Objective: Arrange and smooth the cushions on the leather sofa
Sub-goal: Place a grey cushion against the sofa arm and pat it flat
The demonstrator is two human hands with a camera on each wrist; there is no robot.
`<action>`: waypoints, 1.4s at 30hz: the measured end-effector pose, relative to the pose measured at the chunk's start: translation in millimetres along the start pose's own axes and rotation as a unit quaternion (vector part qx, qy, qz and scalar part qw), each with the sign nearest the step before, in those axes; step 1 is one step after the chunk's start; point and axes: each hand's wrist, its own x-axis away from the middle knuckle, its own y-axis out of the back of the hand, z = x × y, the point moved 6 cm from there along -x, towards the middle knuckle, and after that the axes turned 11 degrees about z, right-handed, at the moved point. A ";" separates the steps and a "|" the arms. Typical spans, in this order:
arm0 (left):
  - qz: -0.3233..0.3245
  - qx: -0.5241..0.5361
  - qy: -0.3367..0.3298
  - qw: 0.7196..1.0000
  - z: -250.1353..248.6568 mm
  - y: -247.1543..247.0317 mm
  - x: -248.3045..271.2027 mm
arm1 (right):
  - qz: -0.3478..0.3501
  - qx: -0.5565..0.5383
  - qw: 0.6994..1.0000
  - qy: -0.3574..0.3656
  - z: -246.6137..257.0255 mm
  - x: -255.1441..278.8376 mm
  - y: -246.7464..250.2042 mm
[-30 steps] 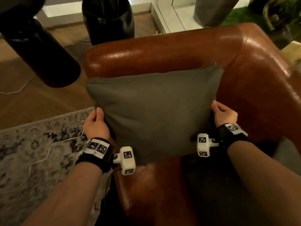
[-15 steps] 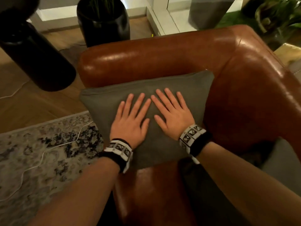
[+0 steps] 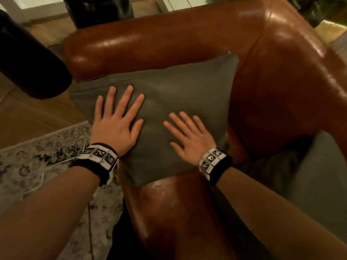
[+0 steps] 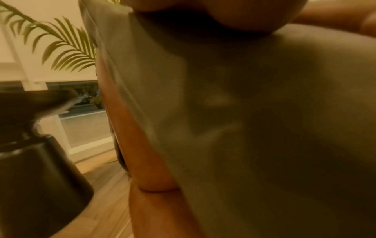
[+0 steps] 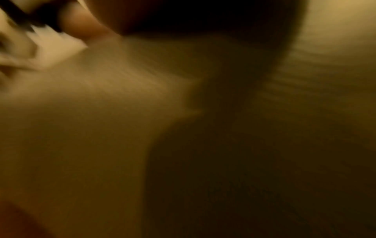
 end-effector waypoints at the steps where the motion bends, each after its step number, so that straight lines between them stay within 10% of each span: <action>1: 0.003 -0.007 -0.003 1.000 0.5 -1.0 -1.4 | 0.002 -0.012 0.998 -0.063 -23.2 10.9 -13.7; 7: -0.038 0.032 0.052 0.997 -23.4 11.4 11.4 | -0.050 -0.115 0.969 -0.211 -44.1 42.3 -5.0; 12: -0.069 0.009 -0.122 0.990 -116.1 -17.7 29.9 | -0.060 -0.050 0.985 -0.153 -41.7 16.8 -0.6; 18: -0.013 -0.039 -0.068 0.997 -35.9 -104.0 87.8 | -0.058 -0.091 0.977 -0.184 -68.5 30.6 -22.1; 20: 0.017 0.020 -0.015 1.000 -22.6 -109.5 110.1 | -0.125 -0.184 0.947 -0.229 -65.2 37.1 -8.4; 23: 0.031 0.139 0.081 0.987 -34.1 -96.1 120.1 | -0.223 -0.407 0.793 -0.394 -85.2 58.0 -7.3; 25: -0.023 0.295 0.159 0.942 -42.3 -84.1 112.8 | -0.189 -0.526 0.702 -0.441 -81.8 56.0 -26.5; 28: -0.047 0.562 0.258 0.785 -42.5 -100.9 91.9 | -0.125 -0.559 0.664 -0.481 -84.5 56.0 -54.3; 33: -0.022 0.705 0.330 0.627 2.9 -131.7 92.4 | -0.031 -0.659 0.489 -0.570 -125.7 83.4 -79.2; 35: -0.014 0.759 0.339 0.556 20.9 -133.8 85.9 | -0.031 -0.667 0.506 -0.546 -141.8 70.6 -65.8; 38: -0.005 0.745 0.366 0.558 32.3 -119.5 71.6 | -0.008 -0.602 0.588 -0.541 -153.4 51.2 -45.3; 42: -0.097 0.701 0.469 0.528 42.0 -101.4 76.7 | -0.047 -0.585 0.572 -0.573 -168.3 55.2 -31.6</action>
